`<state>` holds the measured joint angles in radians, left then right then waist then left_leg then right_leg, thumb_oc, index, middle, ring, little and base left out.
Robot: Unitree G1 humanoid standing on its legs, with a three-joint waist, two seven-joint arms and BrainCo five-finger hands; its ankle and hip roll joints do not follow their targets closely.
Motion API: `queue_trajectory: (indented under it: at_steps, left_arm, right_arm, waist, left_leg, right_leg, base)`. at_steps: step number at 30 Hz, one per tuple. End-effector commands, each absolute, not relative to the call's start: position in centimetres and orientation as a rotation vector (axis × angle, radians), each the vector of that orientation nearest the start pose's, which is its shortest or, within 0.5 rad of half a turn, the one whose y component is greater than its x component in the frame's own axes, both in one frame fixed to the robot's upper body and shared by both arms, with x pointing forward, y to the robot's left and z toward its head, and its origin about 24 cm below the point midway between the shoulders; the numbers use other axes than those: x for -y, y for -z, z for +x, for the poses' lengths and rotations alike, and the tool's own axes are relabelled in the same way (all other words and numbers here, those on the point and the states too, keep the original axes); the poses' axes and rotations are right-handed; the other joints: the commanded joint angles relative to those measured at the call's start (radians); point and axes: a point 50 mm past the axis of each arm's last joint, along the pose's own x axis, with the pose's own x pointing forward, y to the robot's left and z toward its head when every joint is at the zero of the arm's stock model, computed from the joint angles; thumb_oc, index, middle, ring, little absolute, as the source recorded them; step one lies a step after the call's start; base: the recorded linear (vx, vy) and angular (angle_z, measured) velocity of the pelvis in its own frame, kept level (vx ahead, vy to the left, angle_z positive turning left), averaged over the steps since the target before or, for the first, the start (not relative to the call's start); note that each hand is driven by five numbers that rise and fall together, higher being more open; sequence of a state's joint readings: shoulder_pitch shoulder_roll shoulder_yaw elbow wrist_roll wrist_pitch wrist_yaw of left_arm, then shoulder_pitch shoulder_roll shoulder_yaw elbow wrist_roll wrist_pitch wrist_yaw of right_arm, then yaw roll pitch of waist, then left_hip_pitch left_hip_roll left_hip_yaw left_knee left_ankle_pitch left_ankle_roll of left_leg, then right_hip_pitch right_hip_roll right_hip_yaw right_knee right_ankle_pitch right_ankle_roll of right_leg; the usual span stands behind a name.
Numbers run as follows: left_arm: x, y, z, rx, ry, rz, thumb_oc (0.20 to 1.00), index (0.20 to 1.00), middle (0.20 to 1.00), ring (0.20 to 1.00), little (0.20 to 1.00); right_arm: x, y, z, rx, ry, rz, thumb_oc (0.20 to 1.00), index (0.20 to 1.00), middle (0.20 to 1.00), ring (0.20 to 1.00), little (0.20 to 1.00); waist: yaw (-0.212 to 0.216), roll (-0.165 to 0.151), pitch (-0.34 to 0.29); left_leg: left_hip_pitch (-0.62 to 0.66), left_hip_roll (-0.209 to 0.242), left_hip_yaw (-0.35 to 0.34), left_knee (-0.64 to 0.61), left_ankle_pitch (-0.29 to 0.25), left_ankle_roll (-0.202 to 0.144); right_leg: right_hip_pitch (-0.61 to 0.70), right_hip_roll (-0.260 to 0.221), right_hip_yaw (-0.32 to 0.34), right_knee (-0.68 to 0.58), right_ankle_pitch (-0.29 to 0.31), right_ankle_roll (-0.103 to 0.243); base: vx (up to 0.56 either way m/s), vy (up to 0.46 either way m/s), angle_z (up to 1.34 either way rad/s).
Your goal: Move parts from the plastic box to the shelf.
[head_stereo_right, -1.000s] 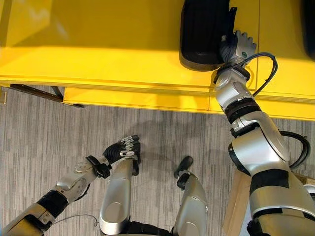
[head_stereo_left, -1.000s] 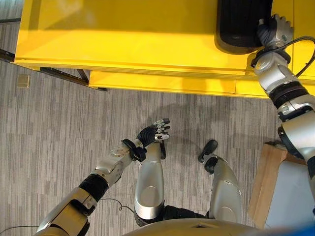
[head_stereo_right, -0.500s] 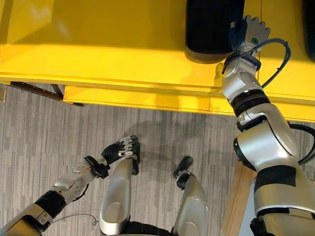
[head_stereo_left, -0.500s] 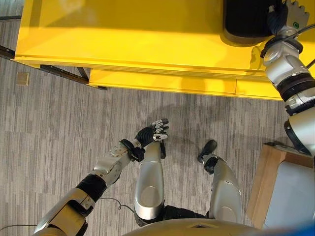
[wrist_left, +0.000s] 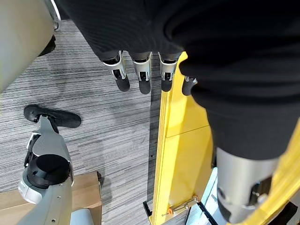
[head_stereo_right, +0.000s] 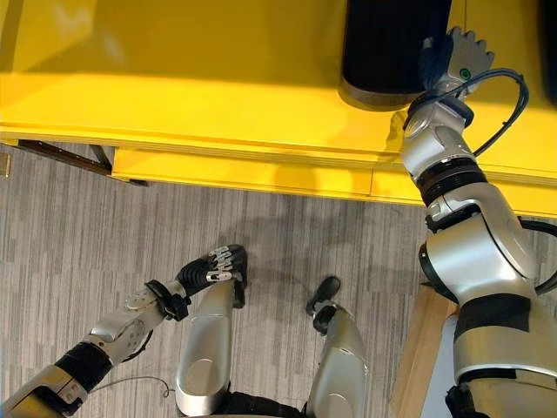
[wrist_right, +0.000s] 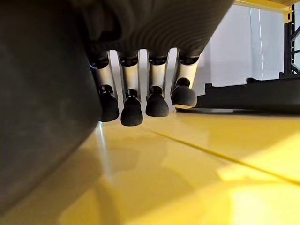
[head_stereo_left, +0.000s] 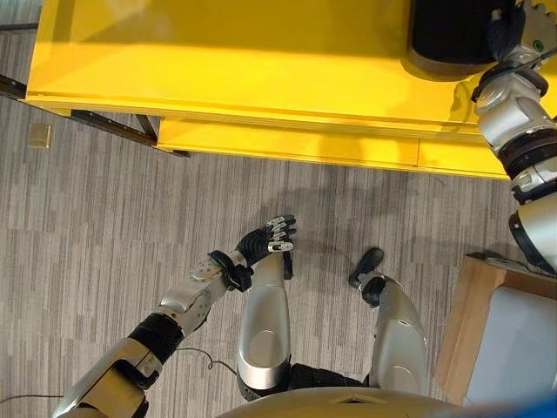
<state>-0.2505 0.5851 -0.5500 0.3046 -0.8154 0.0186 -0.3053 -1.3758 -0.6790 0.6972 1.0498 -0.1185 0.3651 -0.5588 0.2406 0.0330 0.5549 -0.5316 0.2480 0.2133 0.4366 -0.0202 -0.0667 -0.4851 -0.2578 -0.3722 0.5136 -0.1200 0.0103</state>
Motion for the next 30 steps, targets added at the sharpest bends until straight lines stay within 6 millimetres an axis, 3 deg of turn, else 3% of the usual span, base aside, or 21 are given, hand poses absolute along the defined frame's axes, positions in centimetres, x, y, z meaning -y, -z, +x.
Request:
queue_trajectory:
  at_steps: [1,14,15,17,18,19,20,30]
  left_arm:
    - [-14.4,-1.1,25.4,-0.346,0.703,-0.161,1.000,1.000,1.000,1.000,1.000]
    - [-14.3,-0.4,25.0,-0.362,0.694,-0.198,1.000,1.000,1.000,1.000,1.000]
    - [-14.5,-0.1,24.7,-0.371,0.692,-0.208,1.000,1.000,1.000,1.000,1.000]
    - [-14.5,-0.3,24.9,-0.362,0.691,-0.208,1.000,1.000,1.000,1.000,1.000]
    - [-14.5,-0.1,24.7,-0.371,0.691,-0.212,1.000,1.000,1.000,1.000,1.000]
    - [-14.5,-0.2,24.9,-0.364,0.691,-0.208,1.000,1.000,1.000,1.000,1.000]
    - [-14.6,0.1,24.6,-0.375,0.692,-0.209,1.000,1.000,1.000,1.000,1.000]
    - [-14.9,0.1,24.4,-0.367,0.695,-0.210,1.000,1.000,1.000,1.000,1.000]
  right_arm:
    - [26.6,-36.5,38.2,0.357,1.004,-1.135,0.200,0.200,0.200,0.200,0.200]
    - [26.5,-36.6,38.1,0.377,1.027,-1.154,0.200,0.200,0.200,0.200,0.200]
    - [26.6,-36.3,38.2,0.370,1.031,-1.162,0.200,0.200,0.200,0.200,0.200]
    - [26.6,-36.7,38.0,0.380,1.042,-1.162,0.200,0.200,0.200,0.200,0.200]
    - [26.6,-36.4,38.1,0.373,1.038,-1.167,0.200,0.200,0.200,0.200,0.200]
    - [26.7,-36.9,37.9,0.383,1.050,-1.167,0.200,0.200,0.200,0.200,0.200]
    - [26.8,-36.6,38.0,0.374,1.047,-1.172,0.200,0.200,0.200,0.200,0.200]
    - [27.4,-37.5,37.5,0.378,1.096,-1.248,0.200,0.200,0.200,0.200,0.200]
  waist:
    - [0.038,0.028,-0.035]
    - [0.036,0.052,-0.035]
    - [0.035,0.053,-0.035]
    - [0.037,0.056,-0.035]
    - [0.035,0.054,-0.035]
    - [0.037,0.056,-0.035]
    - [0.035,0.054,-0.035]
    - [0.037,0.063,-0.035]
  left_leg:
    - [0.039,0.040,-0.001,-0.057,0.021,-0.028]
    - [-0.008,0.046,-0.006,-0.049,0.028,-0.034]
    - [0.008,0.044,-0.011,-0.037,0.002,-0.046]
    - [-0.012,0.050,-0.007,-0.047,0.029,-0.036]
    - [0.005,0.045,-0.012,-0.037,0.003,-0.047]
    - [-0.015,0.052,-0.007,-0.048,0.031,-0.037]
    - [0.005,0.049,-0.011,-0.037,0.003,-0.049]
    - [0.005,0.056,-0.009,-0.046,0.014,-0.056]
  right_leg:
    - [-0.020,-0.052,-0.004,0.154,-0.053,0.089]
    - [-0.089,-0.055,-0.008,0.209,-0.076,0.073]
    - [-0.080,-0.059,0.004,0.230,-0.104,0.085]
    - [-0.101,-0.056,-0.010,0.226,-0.085,0.067]
    - [-0.086,-0.060,0.002,0.237,-0.108,0.084]
    - [-0.104,-0.056,-0.011,0.229,-0.087,0.066]
    - [-0.089,-0.062,0.000,0.244,-0.113,0.082]
    - [-0.102,-0.071,-0.009,0.258,-0.119,0.079]
  base:
    - [0.03,-0.026,0.05]
    - [0.04,-0.014,0.00]
    - [0.03,-0.020,0.02]
    - [0.03,-0.019,0.05]
    - [0.00,0.000,0.00]
    - [0.10,-0.029,-0.01]
    - [0.03,-0.038,-0.02]
    - [0.01,-0.012,0.00]
